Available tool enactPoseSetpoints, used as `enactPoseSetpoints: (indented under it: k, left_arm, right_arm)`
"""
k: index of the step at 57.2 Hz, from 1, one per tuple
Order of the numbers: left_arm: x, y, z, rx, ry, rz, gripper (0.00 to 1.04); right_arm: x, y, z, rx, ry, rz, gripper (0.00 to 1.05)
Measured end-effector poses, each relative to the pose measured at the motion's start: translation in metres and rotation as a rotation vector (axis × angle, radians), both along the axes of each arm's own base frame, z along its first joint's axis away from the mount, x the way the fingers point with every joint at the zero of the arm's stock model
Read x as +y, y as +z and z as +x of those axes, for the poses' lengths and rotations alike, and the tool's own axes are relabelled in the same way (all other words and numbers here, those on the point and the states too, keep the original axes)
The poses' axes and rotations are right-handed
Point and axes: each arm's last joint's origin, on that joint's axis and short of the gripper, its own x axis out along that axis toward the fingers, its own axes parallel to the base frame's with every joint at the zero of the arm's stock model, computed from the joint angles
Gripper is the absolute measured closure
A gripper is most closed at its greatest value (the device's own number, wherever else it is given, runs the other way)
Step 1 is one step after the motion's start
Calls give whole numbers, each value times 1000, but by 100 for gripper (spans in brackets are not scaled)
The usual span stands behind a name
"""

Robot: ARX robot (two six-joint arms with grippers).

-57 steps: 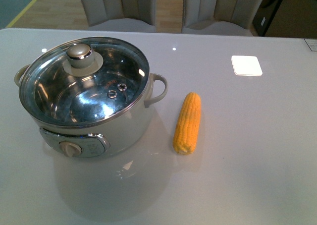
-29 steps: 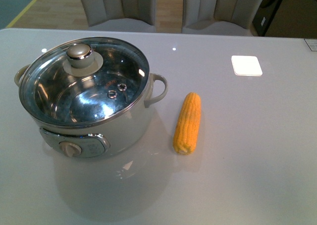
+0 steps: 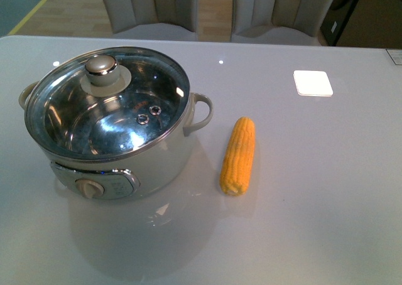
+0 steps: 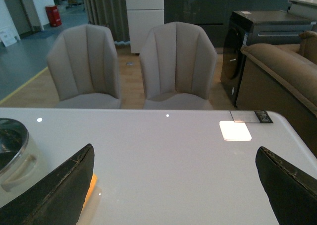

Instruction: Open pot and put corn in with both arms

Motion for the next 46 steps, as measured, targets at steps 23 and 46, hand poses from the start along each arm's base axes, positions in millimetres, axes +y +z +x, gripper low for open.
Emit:
enactPoseSetpoints:
  k: [23,46]
  left_arm:
    - [-34,-40,139,-37,-140,79,7]
    - [-68,-85,173,-20,-237,107,7]
  right_arm:
    - [0,0,0,0,0,0,9]
    - [0,0,0,0,0,0,9]
